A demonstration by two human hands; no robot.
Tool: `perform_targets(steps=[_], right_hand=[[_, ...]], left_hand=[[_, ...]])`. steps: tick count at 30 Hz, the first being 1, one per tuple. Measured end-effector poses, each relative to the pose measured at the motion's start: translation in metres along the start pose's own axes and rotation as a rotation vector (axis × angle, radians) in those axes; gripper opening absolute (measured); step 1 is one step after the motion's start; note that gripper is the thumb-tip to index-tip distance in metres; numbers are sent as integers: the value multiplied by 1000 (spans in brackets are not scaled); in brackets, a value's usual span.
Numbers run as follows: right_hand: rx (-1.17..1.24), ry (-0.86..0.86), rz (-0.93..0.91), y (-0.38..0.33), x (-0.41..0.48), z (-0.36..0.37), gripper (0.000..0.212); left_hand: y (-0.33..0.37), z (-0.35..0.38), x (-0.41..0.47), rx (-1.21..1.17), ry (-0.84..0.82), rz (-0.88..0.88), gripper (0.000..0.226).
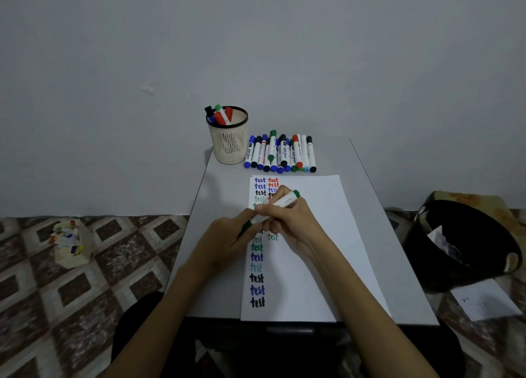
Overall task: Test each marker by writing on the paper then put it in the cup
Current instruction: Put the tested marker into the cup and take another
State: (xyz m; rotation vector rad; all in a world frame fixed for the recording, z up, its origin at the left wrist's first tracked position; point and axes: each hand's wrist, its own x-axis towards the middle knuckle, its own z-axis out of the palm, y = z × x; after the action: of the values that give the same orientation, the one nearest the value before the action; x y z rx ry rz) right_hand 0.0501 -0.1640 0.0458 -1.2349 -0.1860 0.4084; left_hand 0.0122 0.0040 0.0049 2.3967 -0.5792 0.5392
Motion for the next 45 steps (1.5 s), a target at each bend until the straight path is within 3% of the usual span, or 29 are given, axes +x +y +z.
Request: perform_targets(steps=[11, 15, 18, 24, 36, 41, 43, 45], right_hand=[[42, -105, 0, 4, 13, 1, 31], [0, -90, -51, 5, 16, 1, 31], [-67, -26, -92, 5, 16, 5, 30], [-32, 10, -130, 13, 13, 7, 26], [1, -108, -47, 13, 15, -1, 32], [-23, -198, -157, 1, 19, -2, 27], [-117, -171, -185, -2, 19, 0, 22], [-170, -118, -200, -4, 18, 1, 19]], left_hand=[[2, -3, 1, -132, 49, -68, 57], [3, -2, 0, -1, 68, -55, 61], [4, 0, -1, 95, 117, -30, 53], [5, 3, 1, -1, 54, -55, 39], [4, -3, 0, -123, 28, 1, 57], [-1, -2, 1, -191, 71, -19, 38], [-1, -3, 1, -168, 106, 0, 23], [0, -4, 1, -131, 121, -9, 23]])
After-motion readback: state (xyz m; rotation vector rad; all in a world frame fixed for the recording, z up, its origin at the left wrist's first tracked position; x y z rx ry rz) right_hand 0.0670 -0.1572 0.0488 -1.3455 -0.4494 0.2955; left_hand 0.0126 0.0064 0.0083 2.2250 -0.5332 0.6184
